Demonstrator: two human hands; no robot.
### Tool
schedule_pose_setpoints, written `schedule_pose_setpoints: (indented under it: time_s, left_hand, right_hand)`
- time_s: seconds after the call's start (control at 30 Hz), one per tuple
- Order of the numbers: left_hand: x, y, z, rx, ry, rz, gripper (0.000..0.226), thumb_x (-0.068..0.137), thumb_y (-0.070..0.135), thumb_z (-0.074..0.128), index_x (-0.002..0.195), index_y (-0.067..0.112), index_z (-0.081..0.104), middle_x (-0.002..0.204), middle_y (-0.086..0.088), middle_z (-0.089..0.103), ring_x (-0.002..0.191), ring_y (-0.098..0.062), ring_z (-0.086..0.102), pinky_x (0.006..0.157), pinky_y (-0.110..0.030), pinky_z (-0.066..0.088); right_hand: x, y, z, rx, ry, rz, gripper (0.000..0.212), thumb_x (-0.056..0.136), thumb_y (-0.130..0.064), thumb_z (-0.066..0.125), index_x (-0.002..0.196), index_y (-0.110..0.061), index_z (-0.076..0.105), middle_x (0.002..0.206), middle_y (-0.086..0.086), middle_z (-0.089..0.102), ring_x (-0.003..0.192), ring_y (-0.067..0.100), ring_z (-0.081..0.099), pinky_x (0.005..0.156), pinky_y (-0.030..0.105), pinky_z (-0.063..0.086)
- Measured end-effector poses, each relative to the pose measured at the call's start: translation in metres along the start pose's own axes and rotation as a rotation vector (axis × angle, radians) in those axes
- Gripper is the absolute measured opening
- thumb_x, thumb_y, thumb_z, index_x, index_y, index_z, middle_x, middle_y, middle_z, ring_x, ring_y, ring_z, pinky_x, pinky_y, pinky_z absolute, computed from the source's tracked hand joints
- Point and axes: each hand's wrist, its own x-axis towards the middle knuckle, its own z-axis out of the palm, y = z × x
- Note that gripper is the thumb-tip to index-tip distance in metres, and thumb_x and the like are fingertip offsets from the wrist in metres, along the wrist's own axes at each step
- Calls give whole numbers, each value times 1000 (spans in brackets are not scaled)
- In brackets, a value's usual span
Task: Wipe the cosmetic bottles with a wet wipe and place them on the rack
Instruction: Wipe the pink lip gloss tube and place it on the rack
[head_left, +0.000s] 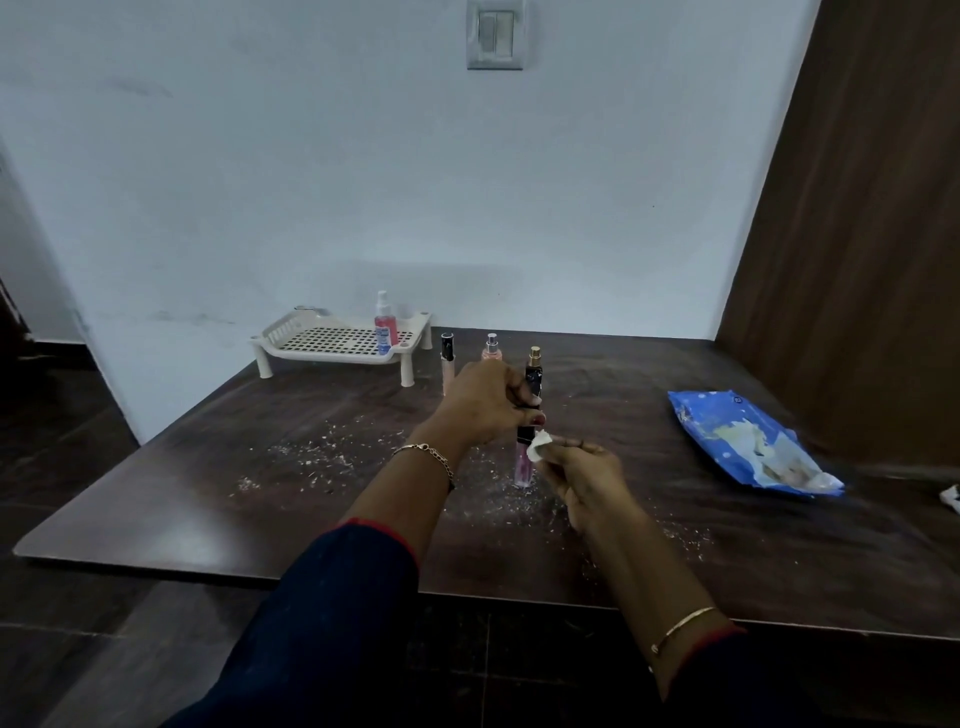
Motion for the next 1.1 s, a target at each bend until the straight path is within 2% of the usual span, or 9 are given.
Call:
schedule_pose_setpoints:
  time_s: [0.13, 0.27, 0.4, 0.5, 0.63, 0.77, 0.9, 1.0, 1.1]
  left_hand:
    - [0, 0, 0, -10, -2, 1, 18, 68, 21, 83, 83, 14, 75, 84, 3, 74, 77, -4, 65, 77, -18, 50]
    - [0, -2, 1, -23, 2, -4, 17, 69, 20, 83, 82, 13, 74, 84, 2, 74, 78, -5, 66, 80, -20, 52]
    - [2, -2, 3, -27, 1, -14, 18, 68, 23, 84, 81, 15, 74, 82, 4, 73, 76, -2, 66, 79, -20, 53]
    - [2, -3, 3, -19, 1, -21, 18, 67, 24, 84, 81, 16, 74, 82, 5, 74, 75, -2, 65, 74, -16, 49]
    - [1, -3, 3, -23, 4, -36, 19, 68, 23, 83, 83, 14, 74, 83, 4, 73, 72, 0, 62, 68, -7, 43]
    - [2, -3, 5, -9, 21, -39, 17, 69, 24, 83, 79, 16, 73, 81, 6, 72, 73, -1, 63, 74, -13, 46]
    - [0, -4, 7, -10, 47, -23, 16, 68, 26, 84, 75, 17, 72, 80, 4, 73, 69, 1, 62, 68, -12, 47]
    - [0, -3, 7, 7, 58, -28, 17, 68, 27, 83, 74, 16, 71, 80, 3, 73, 70, -1, 63, 69, -13, 48]
    - [1, -3, 5, 7, 49, -27, 16, 68, 27, 83, 72, 18, 71, 80, 2, 73, 72, -3, 65, 72, -17, 50]
  right_hand:
    - [-1, -1, -1, -16, -11, 32, 20, 78, 14, 62, 71, -4, 57, 74, 9, 62, 67, 15, 60, 56, 20, 54]
    - [0, -2, 1, -4, 2, 67, 16, 74, 15, 65, 78, 0, 59, 75, 9, 61, 65, 16, 58, 62, 24, 51]
    - [0, 2, -1, 73, -17, 100, 33, 73, 14, 66, 105, 10, 57, 95, 14, 65, 77, 17, 62, 58, 22, 56]
    - [1, 3, 0, 101, -14, 100, 39, 73, 14, 67, 111, 11, 58, 105, 16, 65, 78, 17, 63, 56, 20, 57]
    - [-1, 1, 4, 45, 59, 35, 15, 76, 14, 64, 75, -1, 61, 77, 12, 66, 75, 26, 66, 90, 40, 53]
    - [-11, 3, 4, 22, 43, -71, 21, 78, 13, 63, 70, -5, 60, 78, 11, 65, 68, 15, 62, 64, 24, 55]
    - [-20, 11, 8, -23, 73, -237, 18, 74, 13, 68, 75, -3, 61, 73, 10, 65, 65, 14, 63, 57, 20, 51]
    - [-21, 15, 13, -88, 90, -378, 23, 73, 20, 63, 70, -1, 56, 59, 6, 59, 41, 2, 57, 41, 13, 45]
    - [-16, 19, 7, -264, 74, -527, 14, 71, 16, 67, 71, 6, 58, 57, 4, 60, 39, -2, 54, 41, 11, 43]
